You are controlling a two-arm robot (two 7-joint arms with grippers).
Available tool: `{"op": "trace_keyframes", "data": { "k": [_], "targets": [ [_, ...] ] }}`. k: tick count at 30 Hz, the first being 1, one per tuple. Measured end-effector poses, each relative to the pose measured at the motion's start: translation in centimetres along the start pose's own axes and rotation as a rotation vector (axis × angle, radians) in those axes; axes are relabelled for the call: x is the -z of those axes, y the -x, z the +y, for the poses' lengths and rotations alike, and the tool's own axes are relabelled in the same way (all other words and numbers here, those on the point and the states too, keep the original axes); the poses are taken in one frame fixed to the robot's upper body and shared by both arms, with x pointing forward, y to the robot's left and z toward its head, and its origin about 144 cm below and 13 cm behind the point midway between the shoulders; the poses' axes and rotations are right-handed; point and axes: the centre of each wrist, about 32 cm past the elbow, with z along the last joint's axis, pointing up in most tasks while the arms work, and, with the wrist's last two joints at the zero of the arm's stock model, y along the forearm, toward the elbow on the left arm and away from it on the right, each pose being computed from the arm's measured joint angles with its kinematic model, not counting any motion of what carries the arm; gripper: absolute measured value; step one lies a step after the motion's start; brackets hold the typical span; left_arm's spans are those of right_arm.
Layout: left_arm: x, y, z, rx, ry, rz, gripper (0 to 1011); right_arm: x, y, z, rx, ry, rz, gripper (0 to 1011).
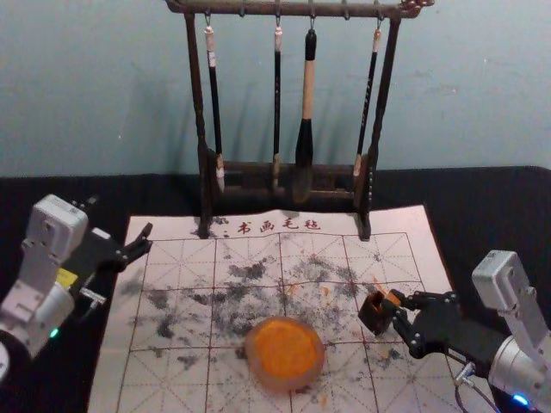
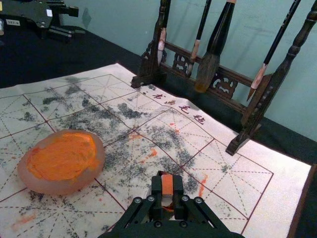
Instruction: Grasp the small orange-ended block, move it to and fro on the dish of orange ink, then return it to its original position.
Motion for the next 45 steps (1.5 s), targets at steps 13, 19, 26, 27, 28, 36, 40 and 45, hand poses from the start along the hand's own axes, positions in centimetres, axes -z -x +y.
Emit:
{"op": "trace_keyframes", "data": {
  "k": [13,19,26,27,28,36,40,45],
  "targets": [
    [0.0,0.0,0.0,0.000,0.000,0.000,1001,-1.3,-0.2,-0.4,-0.034,-0.027,0.047,87],
    [0.0,0.0,0.0,0.000,0.000,0.000,1001,-2.4,-0.4,-0.8,-0.035,-0.058,0.051,87],
    [0.0,0.0,0.0,0.000,0.000,0.000,1001,-4.0,-0.6,-0.9,-0.040,-0.110,0.043,87],
    [0.0,0.0,0.0,0.000,0.000,0.000,1001,-4.1,-0.6,-0.8,-0.042,-0.114,0.041,87],
    [0.0,0.0,0.0,0.000,0.000,0.000,1001,-4.3,-0.7,-0.7,-0.046,-0.122,0.038,87],
    [0.0,0.0,0.0,0.000,0.000,0.000,1001,-5.1,-0.3,0.8,-0.101,-0.122,0.005,87],
    [0.0,0.0,0.0,0.000,0.000,0.000,1001,-5.2,0.0,1.4,-0.132,-0.111,-0.009,87],
    [0.0,0.0,0.0,0.000,0.000,0.000,1001,-5.4,0.6,2.1,-0.195,-0.096,-0.027,87]
  ]
}}
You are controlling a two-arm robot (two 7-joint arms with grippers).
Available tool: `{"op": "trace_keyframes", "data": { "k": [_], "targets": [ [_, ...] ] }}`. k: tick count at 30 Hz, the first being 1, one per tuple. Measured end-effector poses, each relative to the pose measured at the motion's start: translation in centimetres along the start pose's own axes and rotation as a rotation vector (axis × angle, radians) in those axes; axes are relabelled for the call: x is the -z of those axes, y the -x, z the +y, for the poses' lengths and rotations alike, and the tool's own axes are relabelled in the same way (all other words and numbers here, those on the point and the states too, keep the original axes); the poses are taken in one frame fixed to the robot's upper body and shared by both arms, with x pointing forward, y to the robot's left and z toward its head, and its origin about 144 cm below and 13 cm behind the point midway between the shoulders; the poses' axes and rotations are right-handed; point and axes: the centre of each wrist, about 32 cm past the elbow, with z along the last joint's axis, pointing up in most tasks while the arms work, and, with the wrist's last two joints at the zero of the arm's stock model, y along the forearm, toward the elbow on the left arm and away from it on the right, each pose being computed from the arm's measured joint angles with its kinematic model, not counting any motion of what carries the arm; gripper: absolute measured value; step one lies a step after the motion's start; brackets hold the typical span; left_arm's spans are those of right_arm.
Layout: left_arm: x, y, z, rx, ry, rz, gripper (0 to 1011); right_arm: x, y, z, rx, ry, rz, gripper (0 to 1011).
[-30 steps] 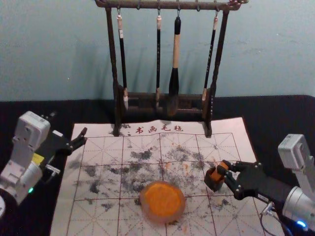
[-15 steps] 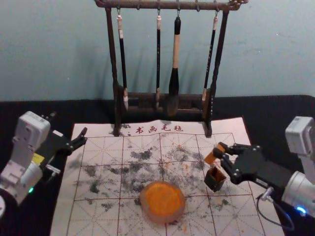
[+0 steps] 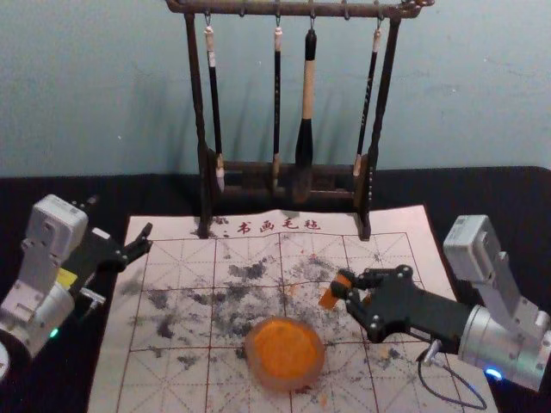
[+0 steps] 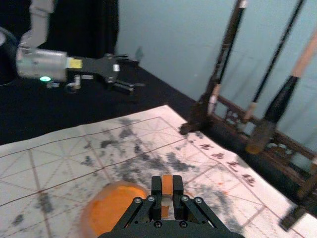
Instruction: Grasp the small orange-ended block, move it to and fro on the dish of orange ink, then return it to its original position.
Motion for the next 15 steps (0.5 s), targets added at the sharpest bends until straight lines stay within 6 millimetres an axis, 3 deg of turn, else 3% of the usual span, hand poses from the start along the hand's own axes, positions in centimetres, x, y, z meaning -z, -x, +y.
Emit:
{"op": "trace_keyframes", "data": {
  "k": [15],
  "targets": [
    [0.0,0.0,0.0,0.000,0.000,0.000,1001,-0.6,1.4,0.5,-0.147,0.035,-0.028,87]
  ]
}}
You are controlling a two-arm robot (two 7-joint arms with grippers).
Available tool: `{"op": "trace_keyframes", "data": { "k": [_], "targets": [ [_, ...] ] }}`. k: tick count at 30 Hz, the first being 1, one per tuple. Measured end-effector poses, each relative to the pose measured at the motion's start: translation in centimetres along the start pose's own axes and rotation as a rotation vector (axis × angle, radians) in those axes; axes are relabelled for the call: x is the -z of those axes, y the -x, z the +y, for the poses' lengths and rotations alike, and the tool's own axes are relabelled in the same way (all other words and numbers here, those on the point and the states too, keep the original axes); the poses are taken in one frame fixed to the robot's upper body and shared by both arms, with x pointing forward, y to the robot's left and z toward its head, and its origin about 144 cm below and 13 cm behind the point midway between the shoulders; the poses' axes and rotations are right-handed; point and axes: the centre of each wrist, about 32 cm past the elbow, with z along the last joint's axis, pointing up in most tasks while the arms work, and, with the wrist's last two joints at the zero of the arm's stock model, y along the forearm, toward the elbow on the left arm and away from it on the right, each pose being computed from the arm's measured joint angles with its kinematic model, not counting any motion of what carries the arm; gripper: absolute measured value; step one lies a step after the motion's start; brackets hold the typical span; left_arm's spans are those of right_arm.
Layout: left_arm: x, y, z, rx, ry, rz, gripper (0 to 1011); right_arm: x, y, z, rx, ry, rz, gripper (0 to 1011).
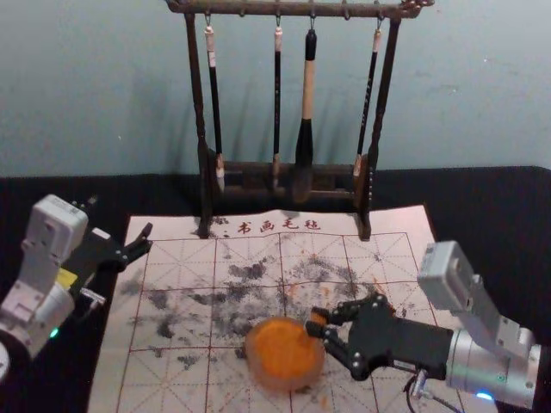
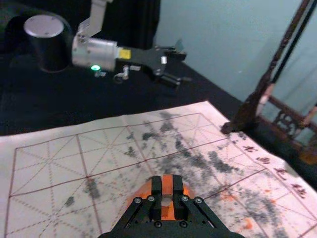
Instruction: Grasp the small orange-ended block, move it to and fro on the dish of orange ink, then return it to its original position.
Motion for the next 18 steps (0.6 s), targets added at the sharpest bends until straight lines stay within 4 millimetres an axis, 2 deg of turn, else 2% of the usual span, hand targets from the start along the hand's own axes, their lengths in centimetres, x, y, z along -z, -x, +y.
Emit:
{"op": "trace_keyframes", "data": {
  "k": [18],
  "targets": [
    [0.0,0.0,0.0,0.000,0.000,0.000,1001,0.2,0.4,1.5,-0.084,0.068,-0.031,87]
  ]
}}
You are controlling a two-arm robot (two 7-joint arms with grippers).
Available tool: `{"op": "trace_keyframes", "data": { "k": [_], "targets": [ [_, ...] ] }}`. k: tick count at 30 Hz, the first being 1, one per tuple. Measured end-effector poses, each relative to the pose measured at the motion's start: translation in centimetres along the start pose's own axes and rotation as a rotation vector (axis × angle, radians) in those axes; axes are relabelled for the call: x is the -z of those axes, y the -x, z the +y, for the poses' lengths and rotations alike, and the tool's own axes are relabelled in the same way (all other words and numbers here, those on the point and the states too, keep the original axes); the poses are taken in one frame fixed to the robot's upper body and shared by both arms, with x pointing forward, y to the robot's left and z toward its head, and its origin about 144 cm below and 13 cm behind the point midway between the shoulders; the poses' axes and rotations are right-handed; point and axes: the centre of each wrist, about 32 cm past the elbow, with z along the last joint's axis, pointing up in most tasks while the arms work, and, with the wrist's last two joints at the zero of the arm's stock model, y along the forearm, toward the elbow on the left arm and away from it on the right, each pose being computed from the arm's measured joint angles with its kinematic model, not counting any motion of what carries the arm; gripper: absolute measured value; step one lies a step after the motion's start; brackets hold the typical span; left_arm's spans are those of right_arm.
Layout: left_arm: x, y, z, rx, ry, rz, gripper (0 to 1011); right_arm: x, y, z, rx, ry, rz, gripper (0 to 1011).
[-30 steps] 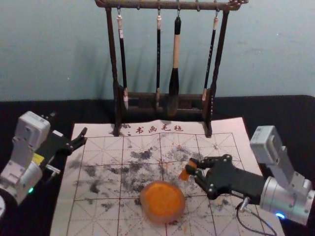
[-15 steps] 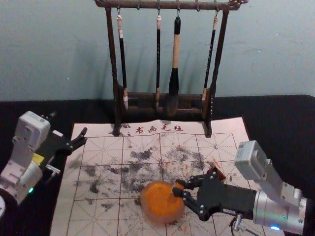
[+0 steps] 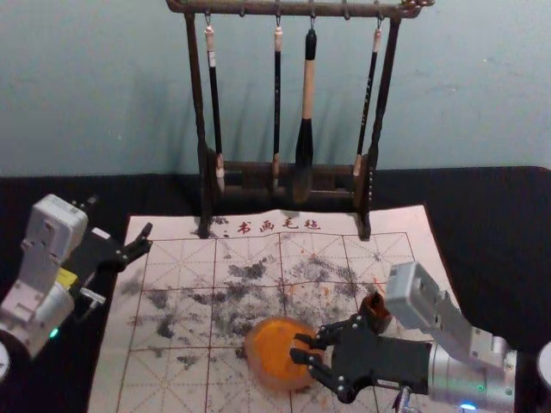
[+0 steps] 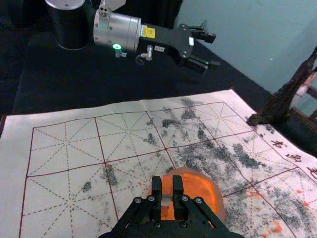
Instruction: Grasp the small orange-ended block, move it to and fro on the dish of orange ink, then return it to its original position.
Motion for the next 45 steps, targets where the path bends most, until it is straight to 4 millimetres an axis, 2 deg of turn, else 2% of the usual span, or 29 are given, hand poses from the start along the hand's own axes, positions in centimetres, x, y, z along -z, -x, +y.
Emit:
{"op": "trace_keyframes", "data": {
  "k": [45],
  "targets": [
    [0.0,0.0,0.0,0.000,0.000,0.000,1001,0.0,-0.9,3.1,0.030,0.047,-0.017,87]
  ]
}}
